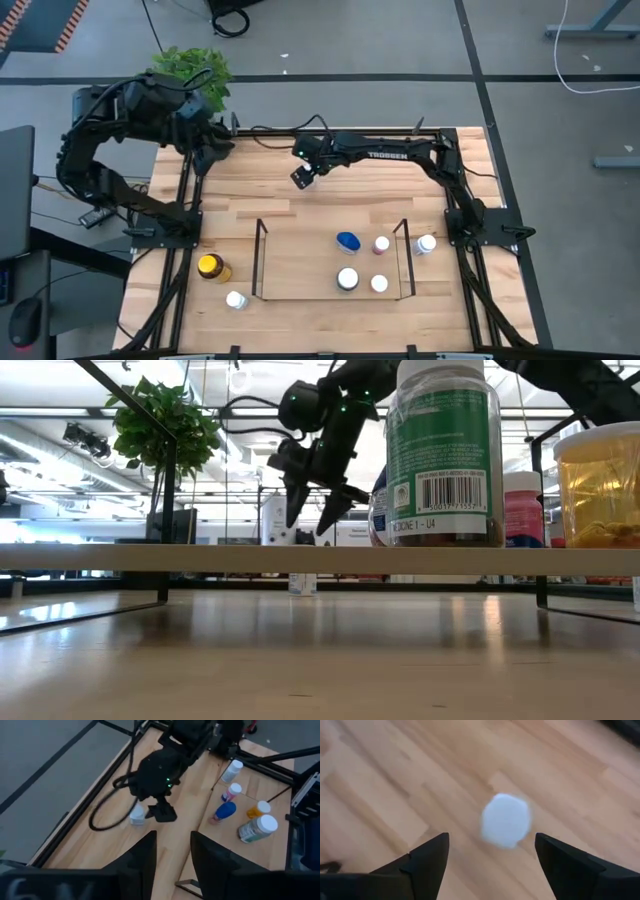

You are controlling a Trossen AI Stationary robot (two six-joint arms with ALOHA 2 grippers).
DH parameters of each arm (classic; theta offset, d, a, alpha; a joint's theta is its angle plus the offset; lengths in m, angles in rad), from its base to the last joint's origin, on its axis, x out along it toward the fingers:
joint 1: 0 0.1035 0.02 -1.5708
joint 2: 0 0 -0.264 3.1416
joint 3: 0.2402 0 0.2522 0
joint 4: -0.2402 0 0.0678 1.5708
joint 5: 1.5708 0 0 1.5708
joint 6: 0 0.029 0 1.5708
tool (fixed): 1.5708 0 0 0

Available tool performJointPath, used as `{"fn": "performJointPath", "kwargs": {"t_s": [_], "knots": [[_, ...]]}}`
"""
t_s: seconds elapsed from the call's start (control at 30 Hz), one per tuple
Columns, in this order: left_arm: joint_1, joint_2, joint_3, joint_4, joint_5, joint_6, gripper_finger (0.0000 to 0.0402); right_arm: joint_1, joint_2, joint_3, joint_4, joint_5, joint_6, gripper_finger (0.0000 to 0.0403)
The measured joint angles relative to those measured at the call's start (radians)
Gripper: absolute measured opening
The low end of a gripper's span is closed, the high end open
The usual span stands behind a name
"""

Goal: Pick and place medicine bottles onto shelf by color
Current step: Put the blue patterned pill bottle on the shelf

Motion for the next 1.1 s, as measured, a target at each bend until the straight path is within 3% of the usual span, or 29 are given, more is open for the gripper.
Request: {"fn": "performJointPath", "kwargs": {"t_s": [0.47, 0.8, 0.93, 1.1], "knots": [[0.0, -0.018, 0.0, 0.0, -0.029, 0.031, 0.0119, -0.036, 0.055, 0.001, 0.033, -0.061, 0.014, 0.0312], [0.0, -0.018, 0.0, 0.0, -0.029, 0.039, 0.012, -0.039, 0.071, 0.0, 0.048, -0.041, 0.03, 0.031], [0.0, -0.018, 0.0, 0.0, -0.029, 0.039, 0.0115, -0.045, 0.071, 0.0, 0.039, -0.058, 0.031, 0.0287], [0.0, -0.018, 0.0, 0.0, -0.029, 0.039, 0.0116, -0.048, 0.071, 0.0, 0.039, -0.062, 0.025, 0.0229]]}}
